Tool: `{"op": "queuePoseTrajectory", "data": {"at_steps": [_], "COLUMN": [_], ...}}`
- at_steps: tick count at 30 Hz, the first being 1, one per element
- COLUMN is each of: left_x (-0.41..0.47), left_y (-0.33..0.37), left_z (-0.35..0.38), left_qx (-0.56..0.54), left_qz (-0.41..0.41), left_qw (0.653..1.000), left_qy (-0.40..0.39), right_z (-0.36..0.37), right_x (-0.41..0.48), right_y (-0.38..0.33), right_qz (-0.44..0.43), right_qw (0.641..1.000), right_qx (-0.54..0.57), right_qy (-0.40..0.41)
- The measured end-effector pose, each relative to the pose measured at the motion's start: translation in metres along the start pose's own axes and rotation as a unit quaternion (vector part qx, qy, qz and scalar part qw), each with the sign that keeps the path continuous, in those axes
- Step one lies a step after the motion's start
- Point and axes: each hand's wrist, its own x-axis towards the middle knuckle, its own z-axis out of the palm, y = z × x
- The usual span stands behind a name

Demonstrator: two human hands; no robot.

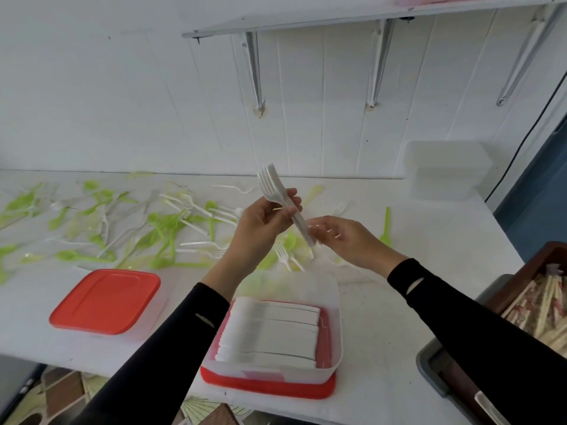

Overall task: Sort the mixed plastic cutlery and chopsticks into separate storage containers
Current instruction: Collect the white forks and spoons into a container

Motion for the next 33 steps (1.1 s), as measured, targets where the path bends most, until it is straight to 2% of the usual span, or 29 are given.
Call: {"op": "queuePoseTrajectory", "data": {"at_steps": [1,3,5,8,10,13,15,19,23,26,27,29,31,33], "left_x": [-0.006,-0.02,-0.035,-0.057,-0.064,-0.068,-0.068,-0.065,-0.062,-0.06,-0.058,-0.055,-0.052,-0.043], "left_y": [0.008,0.019,0.02,0.001,-0.016,-0.037,-0.051,-0.06,-0.057,-0.056,-0.056,-0.054,-0.043,-0.027], "left_z": [-0.004,-0.015,-0.024,-0.035,-0.043,-0.048,-0.049,-0.047,-0.05,-0.042,-0.041,-0.04,-0.04,-0.041], "left_qx": [0.036,0.144,0.269,0.369,0.477,0.66,0.699,0.709,0.741,0.745,0.749,0.745,0.719,0.636], "left_qz": [0.025,0.057,0.041,-0.019,-0.026,0.028,0.067,0.099,0.148,0.097,0.055,0.035,0.032,0.025], "left_qw": [0.999,0.983,0.943,0.892,0.828,0.692,0.654,0.64,0.599,0.603,0.602,0.601,0.63,0.718], "left_qy": [-0.017,-0.102,-0.19,-0.26,-0.293,-0.292,-0.283,-0.278,-0.264,-0.269,-0.273,-0.286,-0.292,-0.28], "right_z": [-0.002,-0.008,-0.016,-0.02,-0.019,-0.014,-0.011,-0.009,-0.009,-0.01,-0.011,-0.012,-0.015,-0.018], "right_x": [-0.001,-0.001,-0.001,-0.003,-0.003,-0.003,-0.003,-0.004,-0.003,-0.004,-0.004,-0.003,-0.001,0.003], "right_y": [0.003,0.011,0.02,0.031,0.035,0.037,0.038,0.042,0.043,0.046,0.047,0.047,0.047,0.048], "right_qz": [0.018,0.049,0.058,0.069,0.085,0.101,0.116,0.133,0.145,0.166,0.171,0.177,0.18,0.182], "right_qw": [1.0,0.999,0.996,0.992,0.988,0.983,0.98,0.974,0.969,0.958,0.955,0.953,0.953,0.953], "right_qx": [0.003,-0.013,-0.066,-0.109,-0.126,-0.148,-0.155,-0.166,-0.178,-0.196,-0.203,-0.211,-0.211,-0.214], "right_qy": [0.001,0.01,0.023,0.01,-0.004,-0.029,-0.053,-0.077,-0.092,-0.125,-0.13,-0.13,-0.121,-0.111]}}
